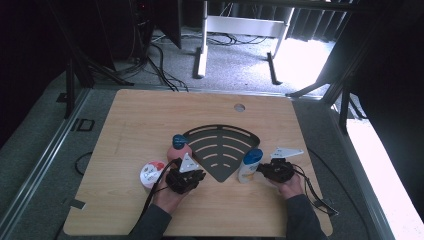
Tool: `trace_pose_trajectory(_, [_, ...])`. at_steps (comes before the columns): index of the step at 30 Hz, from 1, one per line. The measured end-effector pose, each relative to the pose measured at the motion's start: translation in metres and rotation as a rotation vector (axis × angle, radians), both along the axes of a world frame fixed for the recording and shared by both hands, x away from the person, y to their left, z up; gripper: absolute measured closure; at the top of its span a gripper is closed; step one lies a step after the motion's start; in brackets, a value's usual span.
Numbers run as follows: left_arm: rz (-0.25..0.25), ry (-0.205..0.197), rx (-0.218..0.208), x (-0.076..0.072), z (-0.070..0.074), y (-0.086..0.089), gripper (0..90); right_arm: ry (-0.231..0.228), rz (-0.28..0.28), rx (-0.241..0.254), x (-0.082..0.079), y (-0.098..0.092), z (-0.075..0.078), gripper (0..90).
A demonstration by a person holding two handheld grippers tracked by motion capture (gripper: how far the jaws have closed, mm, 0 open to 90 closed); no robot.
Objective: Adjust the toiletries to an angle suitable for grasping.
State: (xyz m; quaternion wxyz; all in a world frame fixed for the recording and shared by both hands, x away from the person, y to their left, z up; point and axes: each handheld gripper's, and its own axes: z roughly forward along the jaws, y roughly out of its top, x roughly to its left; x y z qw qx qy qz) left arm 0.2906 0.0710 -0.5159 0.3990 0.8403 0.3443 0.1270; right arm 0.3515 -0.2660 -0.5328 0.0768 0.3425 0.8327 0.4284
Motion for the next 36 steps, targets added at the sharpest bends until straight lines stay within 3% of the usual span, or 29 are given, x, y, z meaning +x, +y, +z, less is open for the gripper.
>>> trace_pose_trajectory(16, [-0.051, 0.022, 0.011, -0.003, -0.006, -0.012, 79.0, 0.014, 0.119, 0.013, -0.012, 0.011, -0.007, 89.3])
trace_pose_trajectory(25, [-0.058, 0.026, 0.017, -0.003, -0.008, -0.014, 79.1, 0.001, 0.109, 0.033, -0.006, 0.016, -0.005, 89.5])
trace_pose_trajectory(36, [-0.073, 0.027, 0.006, -0.007, -0.007, -0.017, 79.0, 0.004, 0.152, 0.022, -0.016, 0.023, -0.007, 89.6])
